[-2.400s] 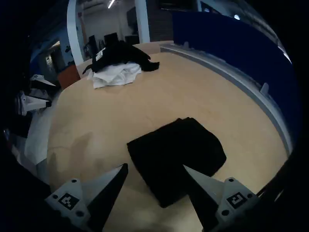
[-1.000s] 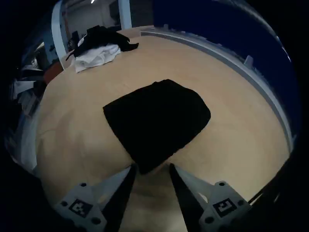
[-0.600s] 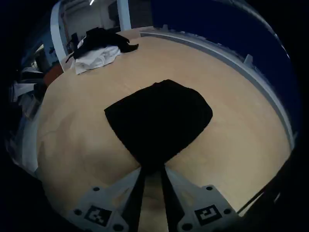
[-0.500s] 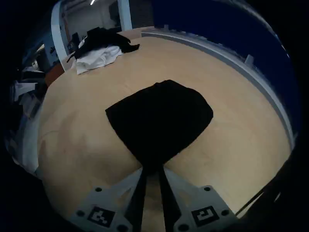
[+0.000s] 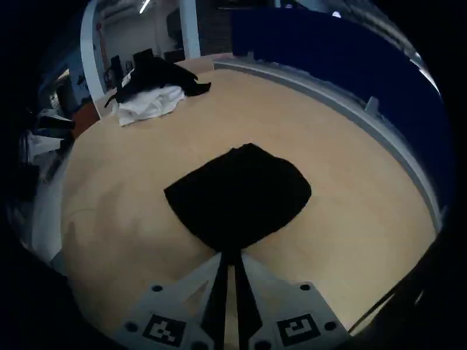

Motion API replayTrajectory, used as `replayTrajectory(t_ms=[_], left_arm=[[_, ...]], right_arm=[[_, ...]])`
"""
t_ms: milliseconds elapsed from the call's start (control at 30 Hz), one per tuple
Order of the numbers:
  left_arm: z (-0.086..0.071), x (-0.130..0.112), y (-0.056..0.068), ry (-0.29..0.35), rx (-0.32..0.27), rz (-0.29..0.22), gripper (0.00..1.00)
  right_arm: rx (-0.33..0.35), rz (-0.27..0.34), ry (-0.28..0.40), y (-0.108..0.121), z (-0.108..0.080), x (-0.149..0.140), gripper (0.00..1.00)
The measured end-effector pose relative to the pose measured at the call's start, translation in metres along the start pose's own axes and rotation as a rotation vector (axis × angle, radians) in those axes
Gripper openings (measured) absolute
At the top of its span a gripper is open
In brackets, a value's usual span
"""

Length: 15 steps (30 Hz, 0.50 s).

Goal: Fold towel

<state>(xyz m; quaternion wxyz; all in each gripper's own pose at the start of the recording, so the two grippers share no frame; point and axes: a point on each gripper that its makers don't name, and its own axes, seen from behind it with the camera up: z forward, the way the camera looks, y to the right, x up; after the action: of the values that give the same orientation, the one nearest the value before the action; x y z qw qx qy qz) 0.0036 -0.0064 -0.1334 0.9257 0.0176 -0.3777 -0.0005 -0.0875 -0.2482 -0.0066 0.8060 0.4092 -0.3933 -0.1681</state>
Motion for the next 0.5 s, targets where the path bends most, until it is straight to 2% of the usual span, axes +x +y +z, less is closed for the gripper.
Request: replayTrajectory(t_ms=[267, 500], left_arm=[[-0.002, 0.012, 0.005, 0.025, -0.012, 0.002, 0.95], [-0.004, 0.024, 0.013, 0.052, -0.022, 0.009, 0.95]], right_arm=[[-0.016, -0.049, 0.085, 0.01, -0.038, 0.057, 0.07], [-0.046, -0.081, 0.157, 0.03, -0.077, 0.103, 0.07]])
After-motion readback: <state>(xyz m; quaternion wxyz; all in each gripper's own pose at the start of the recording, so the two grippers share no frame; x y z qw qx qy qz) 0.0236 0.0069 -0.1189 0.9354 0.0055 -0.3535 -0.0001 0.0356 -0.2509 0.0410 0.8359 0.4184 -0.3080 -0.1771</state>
